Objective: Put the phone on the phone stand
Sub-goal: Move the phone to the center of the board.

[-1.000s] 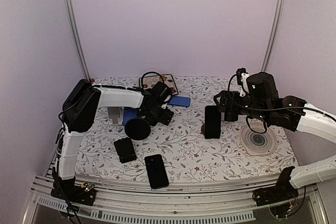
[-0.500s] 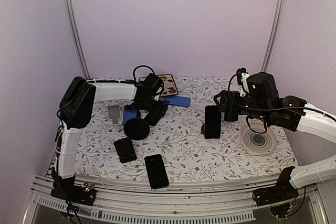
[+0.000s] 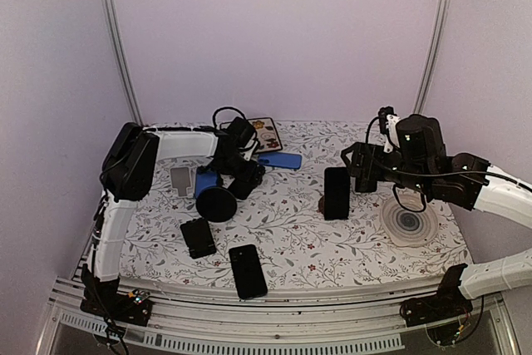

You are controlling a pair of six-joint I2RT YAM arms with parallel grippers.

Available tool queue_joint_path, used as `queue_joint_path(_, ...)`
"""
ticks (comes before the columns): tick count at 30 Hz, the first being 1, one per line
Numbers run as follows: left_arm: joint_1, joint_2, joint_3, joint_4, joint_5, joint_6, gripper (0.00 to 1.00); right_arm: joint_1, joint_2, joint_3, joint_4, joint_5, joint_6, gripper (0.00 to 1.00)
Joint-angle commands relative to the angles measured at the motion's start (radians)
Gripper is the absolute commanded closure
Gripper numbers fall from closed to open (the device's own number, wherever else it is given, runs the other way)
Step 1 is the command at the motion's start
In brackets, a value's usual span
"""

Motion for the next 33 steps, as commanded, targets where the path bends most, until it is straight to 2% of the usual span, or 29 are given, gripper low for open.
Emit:
queue_joint_path(1, -0.004, 0.025, -0.002, -0.026, 0.01, 0.014, 0.04, -0.005, -0.017, -0.016, -0.009, 0.015, 0.006, 0.01)
queue_joint_path(5, -0.017, 0.024, -0.022, -0.026, -0.02, 0.015, 0.08, -0.006, -0.015, -0.017, -0.005, 0.014, 0.007, 0.01)
queue_joint_path(14, -0.052, 0.025, -0.055, -0.029, -0.053, 0.002, 0.24, -0.005, -0.015, -0.021, 0.0, 0.008, 0.008, 0.01)
queue_joint_path(33, -0.182, -0.068, -0.155, 0.003, -0.082, -0.069, 0.31, -0.005, 0.012, -0.01, 0.02, -0.007, 0.002, 0.01)
